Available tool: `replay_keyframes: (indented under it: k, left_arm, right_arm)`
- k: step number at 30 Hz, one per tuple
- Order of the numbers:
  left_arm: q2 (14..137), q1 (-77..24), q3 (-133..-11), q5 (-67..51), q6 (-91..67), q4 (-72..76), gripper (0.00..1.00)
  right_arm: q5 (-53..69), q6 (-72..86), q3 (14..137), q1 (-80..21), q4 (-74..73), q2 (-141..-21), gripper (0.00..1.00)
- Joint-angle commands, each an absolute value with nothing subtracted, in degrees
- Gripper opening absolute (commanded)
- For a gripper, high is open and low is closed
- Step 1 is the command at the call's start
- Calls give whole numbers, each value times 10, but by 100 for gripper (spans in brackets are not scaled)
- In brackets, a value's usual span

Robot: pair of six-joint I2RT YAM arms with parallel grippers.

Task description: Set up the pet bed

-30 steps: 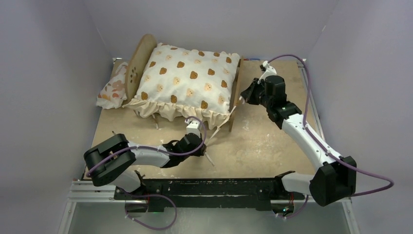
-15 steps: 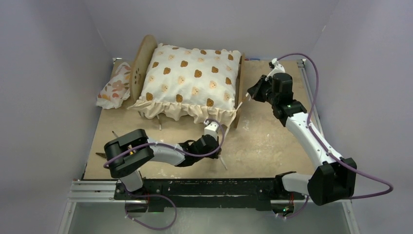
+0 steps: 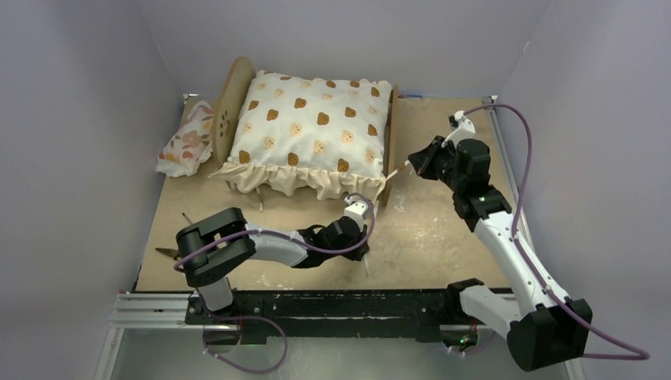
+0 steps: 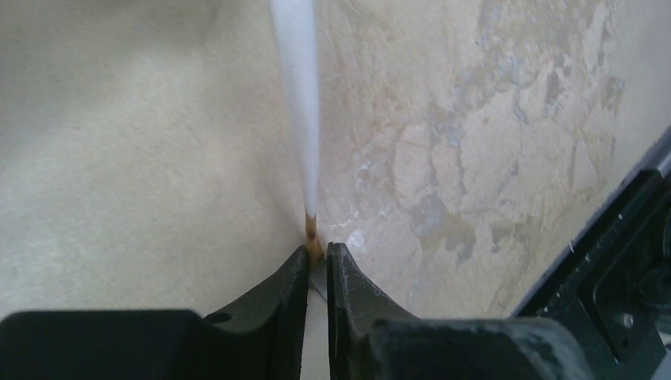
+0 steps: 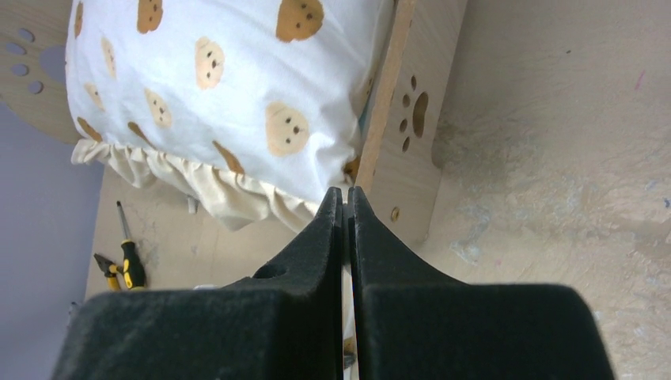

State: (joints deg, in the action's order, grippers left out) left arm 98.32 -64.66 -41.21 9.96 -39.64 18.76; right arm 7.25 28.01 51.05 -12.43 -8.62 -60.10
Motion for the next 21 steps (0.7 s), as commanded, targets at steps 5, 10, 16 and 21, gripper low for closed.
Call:
replay_keyframes:
  k: [5, 10, 16, 21]
  left_arm:
    - [1029, -659, -454, 3, -374, 212, 18]
    - [1026, -662, -468, -16, -370, 228, 29]
    - [956, -655, -464, 87, -370, 149, 45]
    - [840, -594, -434, 118, -377, 82, 54]
  right_arm:
    - [135, 294, 373, -111, -22, -528, 0]
    - [157, 311, 253, -112, -3, -520, 3]
    - [164, 303, 219, -113, -15, -512, 29]
    - [125, 293, 250, -151, -34, -480, 45]
